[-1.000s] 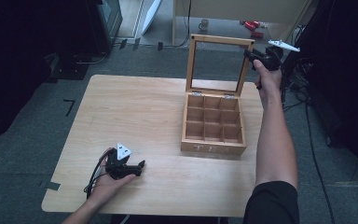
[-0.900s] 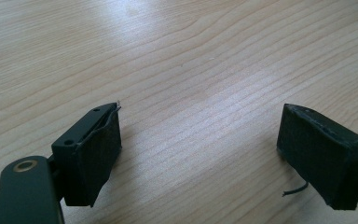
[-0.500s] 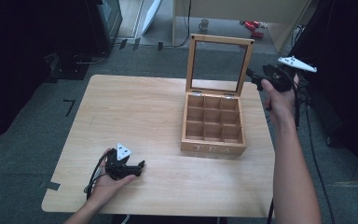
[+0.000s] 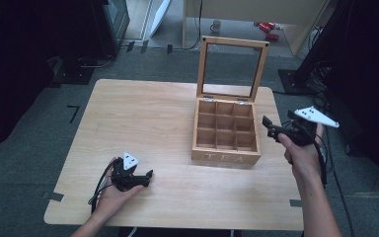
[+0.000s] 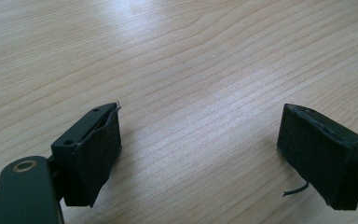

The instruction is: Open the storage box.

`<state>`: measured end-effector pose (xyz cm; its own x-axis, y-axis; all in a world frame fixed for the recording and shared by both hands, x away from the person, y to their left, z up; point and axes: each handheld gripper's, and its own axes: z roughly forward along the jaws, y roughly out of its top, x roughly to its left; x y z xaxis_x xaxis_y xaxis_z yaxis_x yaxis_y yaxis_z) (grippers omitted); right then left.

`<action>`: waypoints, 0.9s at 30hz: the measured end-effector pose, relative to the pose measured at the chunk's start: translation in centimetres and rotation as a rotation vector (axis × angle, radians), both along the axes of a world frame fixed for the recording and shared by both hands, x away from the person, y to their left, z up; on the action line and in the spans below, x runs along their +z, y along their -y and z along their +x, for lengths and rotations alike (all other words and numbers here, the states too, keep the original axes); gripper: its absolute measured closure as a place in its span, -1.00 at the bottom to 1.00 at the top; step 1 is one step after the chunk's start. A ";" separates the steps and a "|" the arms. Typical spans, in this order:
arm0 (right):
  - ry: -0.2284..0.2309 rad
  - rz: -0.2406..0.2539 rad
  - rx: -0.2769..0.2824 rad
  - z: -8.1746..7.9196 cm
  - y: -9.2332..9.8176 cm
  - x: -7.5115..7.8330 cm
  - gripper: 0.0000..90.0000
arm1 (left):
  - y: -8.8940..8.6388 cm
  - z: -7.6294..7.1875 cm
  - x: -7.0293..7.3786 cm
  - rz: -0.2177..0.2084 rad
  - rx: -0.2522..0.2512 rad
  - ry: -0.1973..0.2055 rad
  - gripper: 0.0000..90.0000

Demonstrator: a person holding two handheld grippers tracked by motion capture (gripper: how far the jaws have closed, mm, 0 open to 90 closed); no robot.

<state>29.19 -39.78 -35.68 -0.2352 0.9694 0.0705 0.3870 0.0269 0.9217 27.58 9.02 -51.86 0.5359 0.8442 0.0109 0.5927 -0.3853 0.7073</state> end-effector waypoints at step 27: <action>-0.269 -0.062 -0.092 -7.6 -0.3 -14.1 -0.84 | 0.0 0.0 0.0 0.004 -0.002 -0.001 -0.69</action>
